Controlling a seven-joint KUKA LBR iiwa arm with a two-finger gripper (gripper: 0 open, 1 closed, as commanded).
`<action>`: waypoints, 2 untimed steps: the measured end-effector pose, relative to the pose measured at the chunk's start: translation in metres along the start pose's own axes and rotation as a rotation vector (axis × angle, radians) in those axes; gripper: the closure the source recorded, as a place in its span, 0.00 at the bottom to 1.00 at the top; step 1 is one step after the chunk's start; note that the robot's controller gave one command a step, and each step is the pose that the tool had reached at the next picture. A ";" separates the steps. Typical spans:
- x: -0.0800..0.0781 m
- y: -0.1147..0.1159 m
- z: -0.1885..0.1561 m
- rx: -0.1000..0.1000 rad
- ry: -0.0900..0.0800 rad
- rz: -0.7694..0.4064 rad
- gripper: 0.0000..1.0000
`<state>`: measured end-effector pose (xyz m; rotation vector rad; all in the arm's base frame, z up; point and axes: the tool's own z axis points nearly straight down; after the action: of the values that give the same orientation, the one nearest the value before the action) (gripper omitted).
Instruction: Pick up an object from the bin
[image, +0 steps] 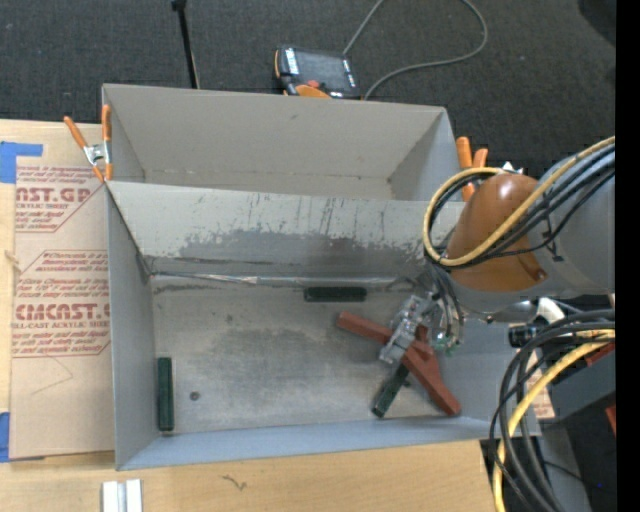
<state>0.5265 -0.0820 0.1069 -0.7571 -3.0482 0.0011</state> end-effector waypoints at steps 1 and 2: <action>-0.011 -0.005 -0.115 -0.004 -0.010 0.006 1.00; -0.009 -0.005 -0.111 -0.002 -0.003 0.007 0.00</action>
Offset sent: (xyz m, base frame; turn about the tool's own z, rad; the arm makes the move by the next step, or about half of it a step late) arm 0.0052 -0.0090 0.1111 0.0071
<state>0.5322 -0.0907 0.2178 -0.7678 -3.0486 -0.0003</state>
